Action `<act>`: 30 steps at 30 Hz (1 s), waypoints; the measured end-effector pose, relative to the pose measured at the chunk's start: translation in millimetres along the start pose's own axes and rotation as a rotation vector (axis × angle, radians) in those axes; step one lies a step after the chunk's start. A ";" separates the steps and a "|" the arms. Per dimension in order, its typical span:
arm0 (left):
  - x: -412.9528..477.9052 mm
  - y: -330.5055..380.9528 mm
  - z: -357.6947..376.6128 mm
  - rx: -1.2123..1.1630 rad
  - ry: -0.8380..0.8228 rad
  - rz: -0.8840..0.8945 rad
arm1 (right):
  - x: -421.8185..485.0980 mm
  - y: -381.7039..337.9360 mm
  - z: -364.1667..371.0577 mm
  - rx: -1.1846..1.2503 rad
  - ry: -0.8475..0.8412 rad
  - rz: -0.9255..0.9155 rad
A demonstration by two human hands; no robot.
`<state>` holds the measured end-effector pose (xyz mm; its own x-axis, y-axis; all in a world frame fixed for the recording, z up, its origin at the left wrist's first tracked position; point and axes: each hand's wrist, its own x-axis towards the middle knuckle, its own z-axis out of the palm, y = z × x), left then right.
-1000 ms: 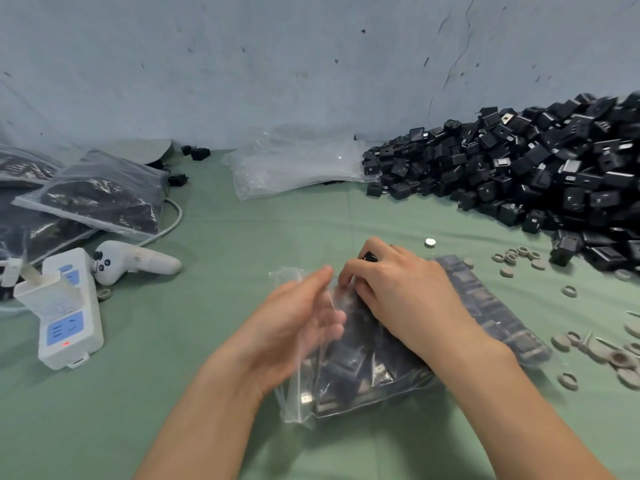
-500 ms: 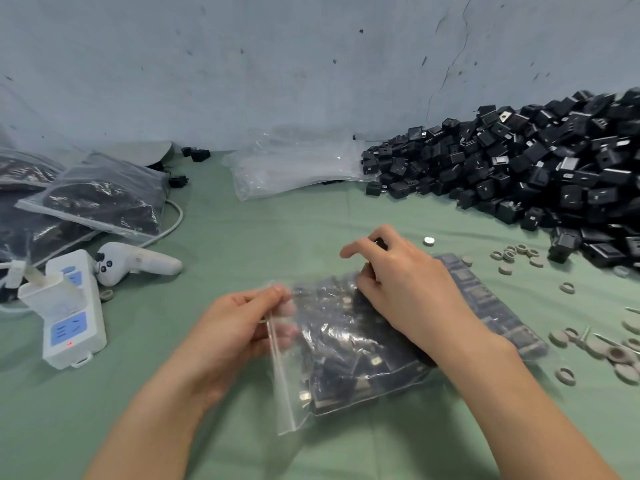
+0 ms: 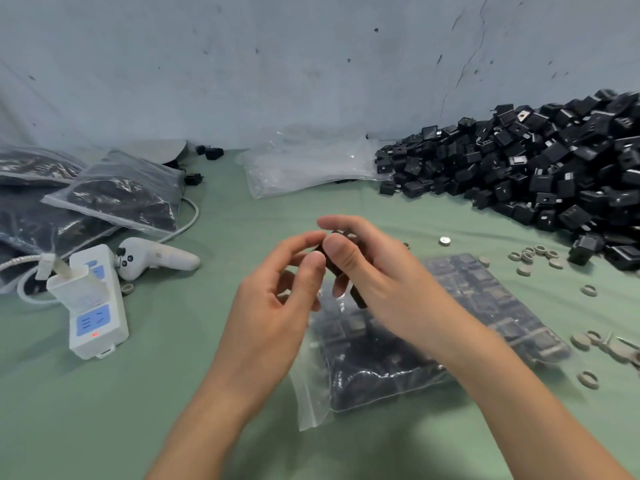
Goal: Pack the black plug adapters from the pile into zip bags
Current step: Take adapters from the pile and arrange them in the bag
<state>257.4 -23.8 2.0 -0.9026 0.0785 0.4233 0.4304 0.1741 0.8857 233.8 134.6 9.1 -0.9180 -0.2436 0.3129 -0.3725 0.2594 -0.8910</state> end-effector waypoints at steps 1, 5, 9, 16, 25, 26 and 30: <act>-1.6 0.1 1.3 -0.038 -0.026 -0.017 | -0.4 -1.0 2.6 -0.030 -0.020 -0.006; -1.7 -3.7 -4.7 -0.324 -0.111 -0.240 | -4.4 -5.2 6.7 -0.285 -0.074 -0.049; -2.0 -5.7 -12.5 -0.501 -0.196 -0.348 | -8.4 -8.5 8.3 -0.394 -0.132 -0.059; -1.4 -16.5 -33.9 -0.443 0.030 -0.525 | -6.8 -7.4 8.4 -0.459 0.041 -0.188; -17.7 -37.0 -45.2 -0.128 0.135 -0.798 | -1.8 6.8 -27.7 -0.433 0.400 0.003; -18.7 -35.9 -42.5 -0.149 0.099 -0.794 | -2.3 8.2 -29.4 -0.432 0.415 0.016; -14.3 -32.9 -29.1 -0.237 0.040 -0.756 | -2.5 12.8 -34.4 -0.394 0.488 0.055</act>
<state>256.3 -59.2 -27.7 -0.9517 -0.0137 -0.3067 -0.3057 -0.0480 0.9509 226.6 170.7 8.3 -0.8589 0.2100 0.4672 -0.2600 0.6071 -0.7509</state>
